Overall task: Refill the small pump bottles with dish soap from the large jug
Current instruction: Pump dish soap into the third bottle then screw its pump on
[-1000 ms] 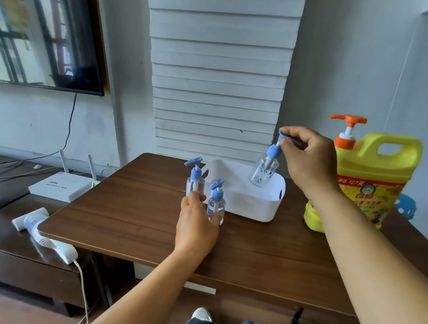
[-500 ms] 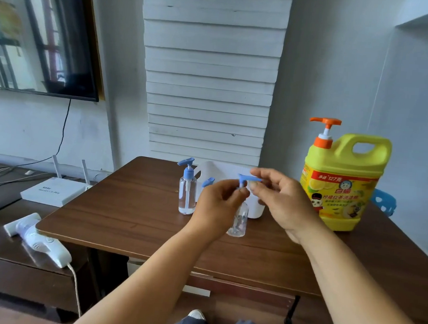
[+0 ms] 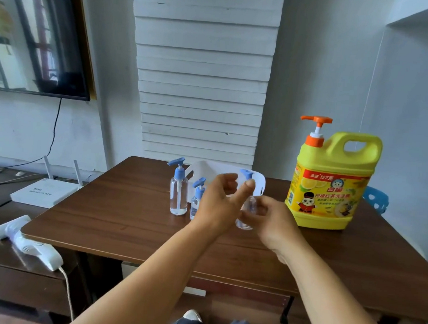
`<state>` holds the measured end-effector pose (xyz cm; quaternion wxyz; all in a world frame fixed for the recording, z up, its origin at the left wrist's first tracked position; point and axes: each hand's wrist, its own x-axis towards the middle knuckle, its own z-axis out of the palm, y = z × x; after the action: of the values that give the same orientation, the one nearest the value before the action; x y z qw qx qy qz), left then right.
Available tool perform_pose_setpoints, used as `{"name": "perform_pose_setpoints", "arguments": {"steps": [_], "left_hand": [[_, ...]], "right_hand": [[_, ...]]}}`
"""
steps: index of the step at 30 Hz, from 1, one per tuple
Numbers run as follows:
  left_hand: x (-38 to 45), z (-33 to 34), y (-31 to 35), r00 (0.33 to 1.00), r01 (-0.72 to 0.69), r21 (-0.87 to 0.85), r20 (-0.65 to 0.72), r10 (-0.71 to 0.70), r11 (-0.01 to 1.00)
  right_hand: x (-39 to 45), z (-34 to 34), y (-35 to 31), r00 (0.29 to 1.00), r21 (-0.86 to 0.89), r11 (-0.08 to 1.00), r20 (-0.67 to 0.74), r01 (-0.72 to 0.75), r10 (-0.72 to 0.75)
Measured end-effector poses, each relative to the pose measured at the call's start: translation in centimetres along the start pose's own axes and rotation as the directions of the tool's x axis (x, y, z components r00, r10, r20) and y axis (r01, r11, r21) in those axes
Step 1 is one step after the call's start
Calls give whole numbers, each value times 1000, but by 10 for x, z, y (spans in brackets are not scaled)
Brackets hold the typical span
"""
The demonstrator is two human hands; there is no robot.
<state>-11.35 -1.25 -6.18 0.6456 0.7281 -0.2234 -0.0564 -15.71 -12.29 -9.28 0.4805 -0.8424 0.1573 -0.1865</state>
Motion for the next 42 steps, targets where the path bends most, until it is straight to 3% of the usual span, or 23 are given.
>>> {"name": "perform_pose_setpoints", "arguments": {"steps": [3, 7, 14, 18, 22, 26, 30, 34, 39, 42], "left_hand": [[-3, -5, 1, 986, -10, -70, 166, 22, 997], [1, -3, -4, 997, -20, -64, 68, 25, 998], [9, 5, -15, 999, 33, -111, -24, -36, 993], [11, 5, -14, 997, 27, -40, 79, -24, 999], [14, 5, -12, 999, 36, -8, 11, -36, 999], [15, 3, -11, 994, 14, 33, 112, -18, 999], [18, 0, -9, 997, 26, 74, 67, -31, 997], [16, -2, -8, 983, -22, 38, 186, 14, 999], [26, -2, 0, 998, -63, -90, -24, 61, 994], [37, -6, 6, 989, -102, -130, -118, 87, 986]], "right_hand": [[1, -5, -1, 1000, -41, 999, 16, 22, -21], [3, -8, 1, 1000, 58, 998, -8, -13, 14], [1, -1, 4, 999, -32, 999, 37, -10, 12], [2, -6, 5, 999, 12, 999, 37, -33, 33], [1, -8, 6, 998, 13, 999, 48, -44, 43], [2, -9, 8, 998, 63, 996, 38, -60, 58], [2, -9, 6, 996, 73, 996, 71, -54, 49], [3, -11, 5, 995, 94, 993, 84, -66, 58], [3, -12, 9, 989, -26, 994, 101, -109, 111], [0, -19, 8, 988, -105, 984, 26, -147, 150]]}}
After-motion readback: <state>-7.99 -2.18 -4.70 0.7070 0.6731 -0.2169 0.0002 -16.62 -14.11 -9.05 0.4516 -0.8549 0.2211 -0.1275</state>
